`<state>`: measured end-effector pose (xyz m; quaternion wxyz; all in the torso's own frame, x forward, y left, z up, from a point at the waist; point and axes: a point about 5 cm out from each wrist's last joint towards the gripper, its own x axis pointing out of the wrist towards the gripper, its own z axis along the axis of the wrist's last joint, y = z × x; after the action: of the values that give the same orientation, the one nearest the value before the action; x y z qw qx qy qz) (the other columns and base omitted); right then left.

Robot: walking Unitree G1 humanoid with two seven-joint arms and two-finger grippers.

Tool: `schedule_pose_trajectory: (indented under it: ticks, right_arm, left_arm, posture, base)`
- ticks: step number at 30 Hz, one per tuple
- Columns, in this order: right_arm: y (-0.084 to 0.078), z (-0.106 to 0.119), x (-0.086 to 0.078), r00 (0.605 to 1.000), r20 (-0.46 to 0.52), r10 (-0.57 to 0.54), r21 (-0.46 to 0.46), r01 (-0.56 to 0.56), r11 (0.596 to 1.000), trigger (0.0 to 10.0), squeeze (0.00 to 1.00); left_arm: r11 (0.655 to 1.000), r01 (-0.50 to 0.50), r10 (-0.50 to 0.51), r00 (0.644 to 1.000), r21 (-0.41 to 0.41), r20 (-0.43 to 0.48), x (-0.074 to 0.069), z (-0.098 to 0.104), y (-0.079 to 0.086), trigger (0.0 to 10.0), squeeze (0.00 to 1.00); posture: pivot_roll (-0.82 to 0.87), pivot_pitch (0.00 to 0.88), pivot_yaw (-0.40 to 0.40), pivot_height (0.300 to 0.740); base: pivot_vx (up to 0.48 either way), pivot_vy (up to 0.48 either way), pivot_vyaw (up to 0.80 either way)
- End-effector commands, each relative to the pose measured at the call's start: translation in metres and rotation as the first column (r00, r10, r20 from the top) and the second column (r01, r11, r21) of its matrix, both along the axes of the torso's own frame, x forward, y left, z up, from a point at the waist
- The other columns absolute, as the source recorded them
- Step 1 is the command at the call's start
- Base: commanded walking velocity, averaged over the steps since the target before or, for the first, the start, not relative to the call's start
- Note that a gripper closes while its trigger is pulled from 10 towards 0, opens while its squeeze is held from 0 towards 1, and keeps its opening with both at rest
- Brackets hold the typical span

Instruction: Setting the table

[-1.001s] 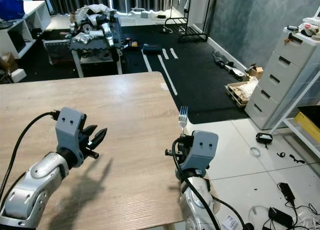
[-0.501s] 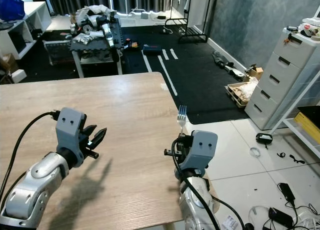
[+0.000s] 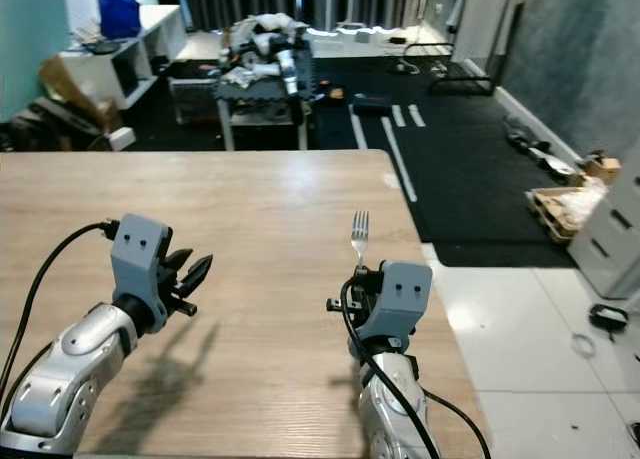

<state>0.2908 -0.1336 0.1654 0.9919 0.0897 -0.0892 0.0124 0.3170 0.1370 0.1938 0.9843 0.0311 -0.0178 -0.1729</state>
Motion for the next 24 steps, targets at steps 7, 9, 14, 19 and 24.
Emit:
schedule_pose_trajectory:
  ticks: [7,9,14,19,24]
  right_arm:
    - [0.005,-0.0054,-0.0007,0.999,-0.022,0.024,-0.007,-0.025,1.0,10.0,0.0]
    - [0.0051,-0.0054,-0.0007,0.999,-0.022,0.026,-0.008,-0.026,1.0,10.0,0.0]
    - [0.0049,-0.0053,-0.0005,0.999,-0.022,0.026,-0.009,-0.026,1.0,10.0,0.0]
    - [0.0048,-0.0051,-0.0003,0.999,-0.022,0.026,-0.008,-0.026,1.0,10.0,0.0]
    - [0.0047,-0.0051,-0.0004,0.999,-0.023,0.024,-0.006,-0.024,1.0,10.0,0.0]
  left_arm:
    - [1.0,-0.012,0.012,1.0,-0.001,-0.008,0.001,-0.0023,0.0027,10.0,0.0]
    - [1.0,-0.013,0.013,1.0,-0.001,-0.007,0.0012,-0.0022,0.0028,10.0,0.0]
    - [1.0,-0.013,0.013,1.0,-0.001,-0.007,0.0012,-0.0021,0.0026,10.0,0.0]
    - [1.0,-0.013,0.013,1.0,-0.002,-0.007,0.0012,-0.0021,0.0026,10.0,0.0]
    - [1.0,-0.012,0.012,1.0,-0.001,-0.007,0.0012,-0.0022,0.0025,10.0,0.0]
  posture:
    - [0.09,0.066,0.109,0.74]
    - [0.09,0.066,0.109,0.74]
    - [0.08,0.066,0.108,0.74]
    - [0.08,0.066,0.108,0.74]
    - [0.08,0.066,0.108,0.74]
  base:
    - [0.0,0.0,0.8]
    - [0.0,0.0,0.8]
    - [0.0,0.0,0.8]
    - [0.0,0.0,0.8]
    - [0.0,0.0,0.8]
